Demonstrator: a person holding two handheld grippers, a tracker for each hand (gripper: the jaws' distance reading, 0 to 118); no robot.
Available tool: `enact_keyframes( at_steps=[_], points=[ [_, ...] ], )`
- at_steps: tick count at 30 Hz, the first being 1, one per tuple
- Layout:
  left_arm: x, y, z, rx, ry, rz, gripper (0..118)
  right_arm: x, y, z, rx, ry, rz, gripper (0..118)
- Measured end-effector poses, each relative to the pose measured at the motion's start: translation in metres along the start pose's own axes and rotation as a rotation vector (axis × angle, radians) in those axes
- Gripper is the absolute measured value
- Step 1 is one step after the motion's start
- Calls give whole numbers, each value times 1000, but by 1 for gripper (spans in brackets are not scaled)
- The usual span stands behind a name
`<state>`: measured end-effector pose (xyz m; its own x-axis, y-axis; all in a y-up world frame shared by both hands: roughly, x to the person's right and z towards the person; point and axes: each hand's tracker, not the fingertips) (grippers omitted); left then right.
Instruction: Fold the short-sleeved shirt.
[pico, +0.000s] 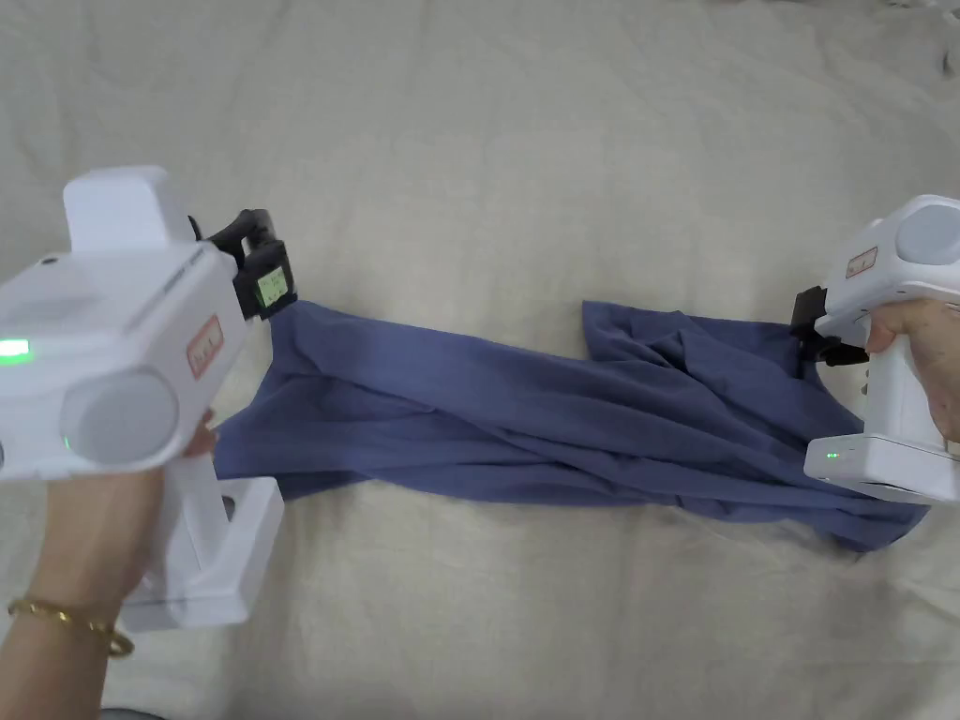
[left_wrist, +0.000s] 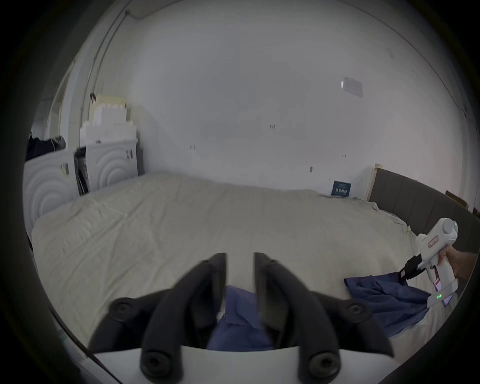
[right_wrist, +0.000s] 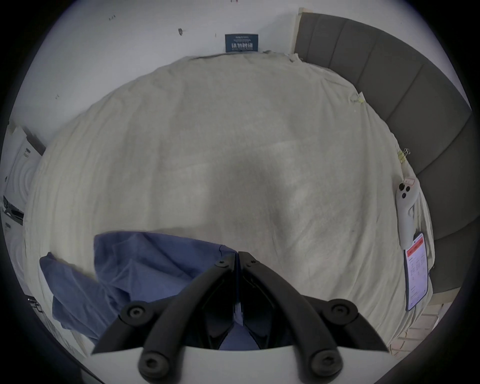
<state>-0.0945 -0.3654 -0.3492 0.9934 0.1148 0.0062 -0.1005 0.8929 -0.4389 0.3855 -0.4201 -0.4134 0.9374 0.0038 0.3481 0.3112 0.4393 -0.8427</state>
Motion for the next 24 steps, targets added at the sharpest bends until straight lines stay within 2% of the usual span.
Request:
enact_keyframes(
  at_steps=[1, 2, 4, 6, 12, 18, 20, 24],
  points=[
    [-3, 7, -11, -52, 3, 9, 64, 0, 0, 4, 10, 8, 2, 2],
    [-6, 14, -22, -98, -9, 20, 82, -1, 1, 9, 20, 17, 0, 2],
    [-6, 26, -40, -158, -17, 1, 110, -2, 1, 15, 34, 35, -7, 2],
    [-6, 38, -61, -253, -17, -32, 116, -4, 1, 21, 40, 46, 0, 2],
    [-11, 48, -124, -484, 31, -38, 116, -7, 3, 25, 59, 50, 15, 2],
    [-9, 19, -173, -662, 100, -105, 115, -7, 3, 21, 56, 47, 17, 2],
    [-7, 9, -181, -691, 105, -99, 108, -7, 4, 20, 53, 45, 19, 2],
    [-5, 0, -189, -716, 91, -64, 87, -8, 5, 18, 50, 41, 30, 2]
  ],
)
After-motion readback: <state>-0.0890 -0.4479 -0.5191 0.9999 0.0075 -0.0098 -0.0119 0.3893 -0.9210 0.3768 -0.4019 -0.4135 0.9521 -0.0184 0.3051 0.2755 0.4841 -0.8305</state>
